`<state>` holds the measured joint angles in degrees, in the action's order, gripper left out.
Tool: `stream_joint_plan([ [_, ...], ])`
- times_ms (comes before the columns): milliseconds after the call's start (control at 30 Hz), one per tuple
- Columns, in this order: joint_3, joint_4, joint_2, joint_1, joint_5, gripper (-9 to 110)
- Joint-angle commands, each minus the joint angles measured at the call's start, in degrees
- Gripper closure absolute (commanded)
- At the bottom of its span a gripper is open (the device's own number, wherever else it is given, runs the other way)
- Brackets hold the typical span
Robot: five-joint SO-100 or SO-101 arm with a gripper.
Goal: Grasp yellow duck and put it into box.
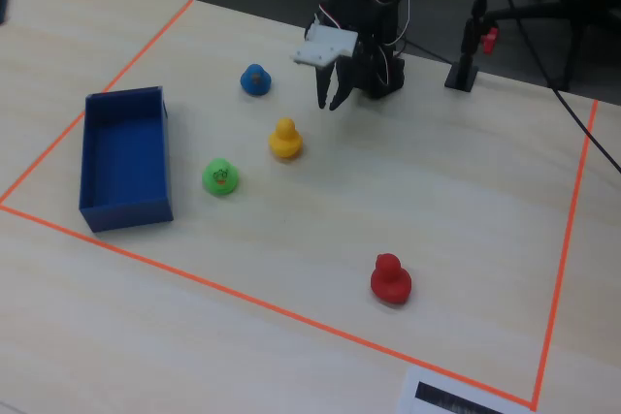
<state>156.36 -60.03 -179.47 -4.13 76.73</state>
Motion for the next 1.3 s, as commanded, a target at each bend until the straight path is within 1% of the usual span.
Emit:
stream_joint_plan([
  [0,-8.00,8.26,12.22,-6.24,-2.02,88],
  [133,-12.39,12.39,24.26,-13.01,-2.64,80],
  [233,-12.13,16.70,31.11,-16.79,-2.99,73],
  [300,-8.53,22.41,32.87,-19.25,-2.46,70],
  [367,-3.60,26.81,33.31,-21.71,0.18,69],
  [533,4.92,30.76,33.22,-26.19,3.52,68],
  [767,7.65,30.23,35.24,-26.98,3.43,68],
  [1267,4.57,33.40,42.71,-21.97,1.41,68],
])
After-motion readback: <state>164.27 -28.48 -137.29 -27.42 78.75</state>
